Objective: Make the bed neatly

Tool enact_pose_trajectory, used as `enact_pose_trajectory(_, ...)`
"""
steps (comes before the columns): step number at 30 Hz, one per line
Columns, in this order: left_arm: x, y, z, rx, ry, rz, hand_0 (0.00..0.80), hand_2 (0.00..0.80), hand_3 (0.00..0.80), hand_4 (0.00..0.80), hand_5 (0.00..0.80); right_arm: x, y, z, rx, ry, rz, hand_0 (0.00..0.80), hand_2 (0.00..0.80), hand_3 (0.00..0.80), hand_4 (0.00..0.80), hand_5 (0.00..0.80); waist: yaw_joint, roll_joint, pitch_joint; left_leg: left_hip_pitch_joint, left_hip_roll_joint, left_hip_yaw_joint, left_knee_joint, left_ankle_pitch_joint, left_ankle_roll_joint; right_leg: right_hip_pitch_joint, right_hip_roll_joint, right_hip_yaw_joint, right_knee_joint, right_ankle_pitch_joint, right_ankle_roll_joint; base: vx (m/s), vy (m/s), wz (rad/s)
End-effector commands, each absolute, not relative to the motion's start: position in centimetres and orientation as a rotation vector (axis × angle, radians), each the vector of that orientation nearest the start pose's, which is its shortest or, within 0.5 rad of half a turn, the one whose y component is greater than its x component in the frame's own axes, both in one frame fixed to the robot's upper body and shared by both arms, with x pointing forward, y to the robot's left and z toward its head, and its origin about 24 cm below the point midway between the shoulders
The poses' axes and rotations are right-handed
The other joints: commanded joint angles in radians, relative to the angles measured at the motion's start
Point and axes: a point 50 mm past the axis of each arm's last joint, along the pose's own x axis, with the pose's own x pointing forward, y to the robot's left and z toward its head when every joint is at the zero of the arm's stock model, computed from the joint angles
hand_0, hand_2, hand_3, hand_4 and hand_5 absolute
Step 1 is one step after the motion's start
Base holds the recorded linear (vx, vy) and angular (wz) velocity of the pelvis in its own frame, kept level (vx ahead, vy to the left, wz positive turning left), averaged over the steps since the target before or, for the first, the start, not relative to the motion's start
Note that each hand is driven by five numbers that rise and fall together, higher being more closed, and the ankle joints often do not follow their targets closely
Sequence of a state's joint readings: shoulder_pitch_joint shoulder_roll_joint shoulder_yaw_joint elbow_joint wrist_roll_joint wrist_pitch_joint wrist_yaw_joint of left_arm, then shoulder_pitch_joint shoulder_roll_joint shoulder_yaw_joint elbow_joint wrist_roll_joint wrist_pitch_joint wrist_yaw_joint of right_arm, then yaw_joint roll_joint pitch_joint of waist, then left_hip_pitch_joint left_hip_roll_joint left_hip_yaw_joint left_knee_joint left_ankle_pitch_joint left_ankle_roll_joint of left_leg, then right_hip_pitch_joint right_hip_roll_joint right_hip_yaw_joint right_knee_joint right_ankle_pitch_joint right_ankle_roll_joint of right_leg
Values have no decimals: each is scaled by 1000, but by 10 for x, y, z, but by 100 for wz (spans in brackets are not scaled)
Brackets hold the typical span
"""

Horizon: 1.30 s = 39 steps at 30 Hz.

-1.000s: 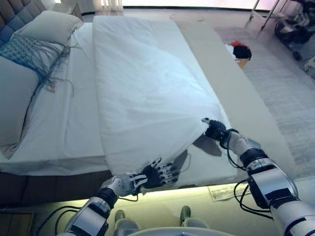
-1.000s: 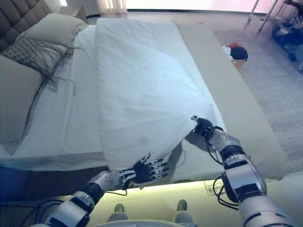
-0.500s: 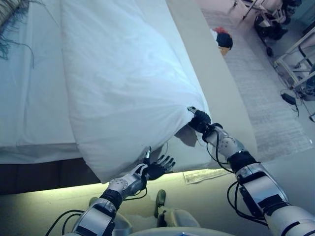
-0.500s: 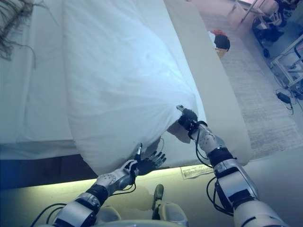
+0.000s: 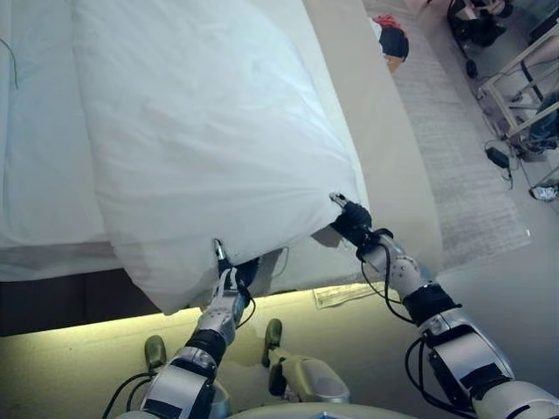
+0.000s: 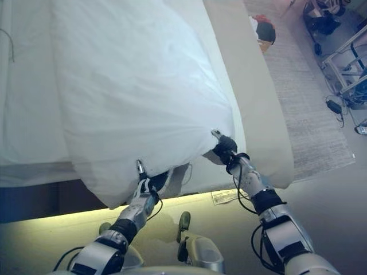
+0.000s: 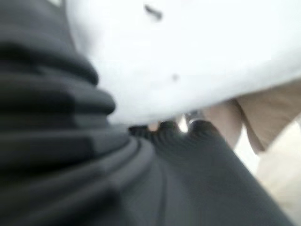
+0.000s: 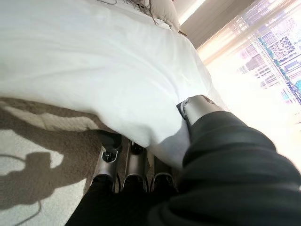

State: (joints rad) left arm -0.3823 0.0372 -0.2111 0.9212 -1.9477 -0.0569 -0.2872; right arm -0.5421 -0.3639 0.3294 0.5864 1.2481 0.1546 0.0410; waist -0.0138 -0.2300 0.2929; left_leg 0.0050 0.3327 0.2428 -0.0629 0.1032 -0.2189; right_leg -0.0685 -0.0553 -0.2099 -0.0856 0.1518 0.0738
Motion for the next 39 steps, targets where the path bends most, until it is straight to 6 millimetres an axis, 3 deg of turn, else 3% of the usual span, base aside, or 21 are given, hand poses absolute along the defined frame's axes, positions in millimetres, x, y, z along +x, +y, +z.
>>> enact_pose_trajectory(1, 311, 96, -20, -1780, 193, 64, 0, 0, 0, 0, 0, 353, -157, 95, 773, 114, 298, 800, 800, 800, 800, 800, -16, -15, 2, -45, 14, -52, 53, -40, 29, 50, -27, -33, 73, -104, 54, 20, 36, 9)
enact_pose_trajectory(3, 309, 98, -22, -1767, 200, 69, 0, 0, 0, 0, 0, 353, -157, 93, 774, 125, 293, 800, 800, 800, 800, 800, -10, -10, 1, -42, 10, -55, 48, -39, 30, 55, -31, -38, 72, -104, 55, 23, 39, 13)
enact_pose_trajectory(4, 309, 100, -23, -1762, 202, 73, 452, 452, 452, 452, 452, 353, -157, 91, 773, 132, 288, 800, 800, 800, 800, 800, -7, -7, 0, -40, 8, -56, 47, -39, 30, 58, -33, -40, 71, -104, 56, 32, 55, 18)
enact_pose_trajectory(6, 307, 105, -26, -1749, 206, 77, 800, 800, 800, 800, 800, 353, -158, 87, 776, 155, 276, 800, 800, 800, 800, 800, -3, 1, -3, -32, 2, -59, 42, -40, 31, 66, -39, -44, 69, -106, 58, 39, 75, 15)
enact_pose_trajectory(18, 299, 127, -35, -1747, 159, 136, 800, 800, 800, 800, 800, 341, -172, 38, 753, 327, 169, 800, 800, 800, 800, 800, 37, 68, -63, 38, -43, -73, -8, -40, 40, 137, -82, -70, 49, -115, 73, 41, 114, 7)
enact_pose_trajectory(19, 297, 129, -38, -1747, 161, 148, 800, 800, 800, 800, 800, 339, -173, 33, 745, 351, 161, 311, 311, 311, 311, 311, 39, 73, -71, 45, -47, -75, -11, -42, 40, 145, -86, -73, 46, -115, 74, 78, 148, 15)
enact_pose_trajectory(20, 295, 133, -41, -1747, 162, 166, 800, 800, 800, 800, 800, 335, -175, 24, 733, 389, 145, 0, 0, 0, 0, 0, 44, 81, -85, 54, -52, -77, -15, -44, 41, 156, -92, -79, 41, -116, 76, 96, 160, 14)
enact_pose_trajectory(27, 265, 168, -68, -1678, 129, 304, 800, 800, 800, 800, 800, 282, -191, -45, 659, 676, 143, 0, 0, 0, 0, 0, 69, 125, -155, 104, -86, -93, -24, -63, 46, 221, -122, -108, 18, -124, 85, 76, 174, 11)
enact_pose_trajectory(32, 238, 205, -85, -1613, 79, 424, 800, 800, 800, 800, 800, 227, -205, -94, 641, 881, 107, 0, 0, 0, 0, 0, 87, 158, -188, 130, -110, -107, -24, -76, 54, 259, -138, -125, 10, -134, 85, 36, 162, 11)
enact_pose_trajectory(39, 205, 245, -97, -1495, 42, 525, 800, 800, 800, 800, 800, 166, -215, -129, 605, 1084, 111, 0, 0, 0, 0, 0, 103, 188, -214, 131, -131, -125, -24, -80, 63, 274, -149, -131, 9, -139, 85, -11, 110, 3)
